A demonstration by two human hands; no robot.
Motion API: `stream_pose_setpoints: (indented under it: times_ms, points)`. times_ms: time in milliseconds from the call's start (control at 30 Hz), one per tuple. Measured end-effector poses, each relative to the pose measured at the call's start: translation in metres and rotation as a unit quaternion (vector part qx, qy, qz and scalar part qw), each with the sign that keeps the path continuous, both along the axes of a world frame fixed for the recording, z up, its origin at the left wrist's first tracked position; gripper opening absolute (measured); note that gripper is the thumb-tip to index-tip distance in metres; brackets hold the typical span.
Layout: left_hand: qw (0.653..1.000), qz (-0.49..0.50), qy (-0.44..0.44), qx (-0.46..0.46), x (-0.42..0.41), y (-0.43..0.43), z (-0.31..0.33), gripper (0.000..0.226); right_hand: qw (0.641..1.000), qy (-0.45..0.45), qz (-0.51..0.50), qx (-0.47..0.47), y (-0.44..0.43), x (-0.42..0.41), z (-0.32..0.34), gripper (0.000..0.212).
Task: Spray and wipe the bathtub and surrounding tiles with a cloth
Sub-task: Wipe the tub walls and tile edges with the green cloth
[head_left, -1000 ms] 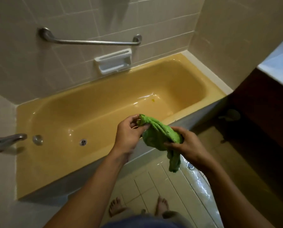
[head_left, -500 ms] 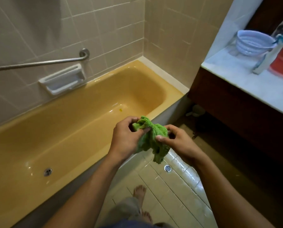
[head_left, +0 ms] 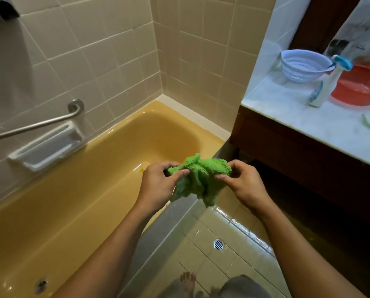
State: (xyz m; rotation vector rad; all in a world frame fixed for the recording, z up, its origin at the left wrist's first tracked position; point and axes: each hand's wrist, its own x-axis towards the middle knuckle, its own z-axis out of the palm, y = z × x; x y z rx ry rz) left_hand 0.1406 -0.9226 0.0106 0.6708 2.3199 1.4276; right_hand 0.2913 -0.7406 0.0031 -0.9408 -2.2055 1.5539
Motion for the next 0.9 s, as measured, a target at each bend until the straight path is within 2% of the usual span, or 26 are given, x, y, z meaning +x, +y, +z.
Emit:
stream_pose_setpoints:
  times_ms: [100,167,400,567,700,767,833,867,900]
  points:
    - [1.000,-0.004,0.010,0.006,-0.008,0.026,-0.009,0.013,1.000,0.012,-0.012,0.000,0.027,-0.001,-0.003,0.020]
    - [0.999,-0.004,0.029,0.012,-0.008,0.043,-0.013,0.004,1.000,0.015,-0.011,0.000,0.047,-0.001,-0.003,0.016]
    - [0.993,0.043,0.102,0.036,0.011,0.121,-0.015,0.009,0.999,-0.019,0.040,0.030,0.146,0.006,-0.002,0.018]
    - [0.989,0.043,0.010,0.139,0.035,0.176,0.005,0.019,0.995,-0.010,0.087,0.041,0.213,0.007,0.015,0.028]
    - [0.993,0.028,0.027,0.107,0.041,0.212,0.013,0.013,0.986,-0.028,0.143,0.086,0.254,0.005,0.023,0.028]
    - [0.996,0.025,0.019,0.088,0.042,0.228,0.016,0.012,0.983,0.011,0.179,0.049,0.265,0.005,0.024,0.039]
    - [0.998,-0.003,0.023,0.058,0.046,0.244,0.021,0.012,0.974,0.039,0.221,0.019,0.268,0.002,0.031,0.060]
    - [0.999,-0.016,0.029,0.042,0.049,0.250,0.023,0.013,0.969,0.039,0.241,0.032,0.268,0.000,0.035,0.067]
    - [0.999,-0.020,0.031,0.032,0.051,0.254,0.026,0.014,0.964,0.033,0.257,0.063,0.267,-0.004,0.039,0.065]
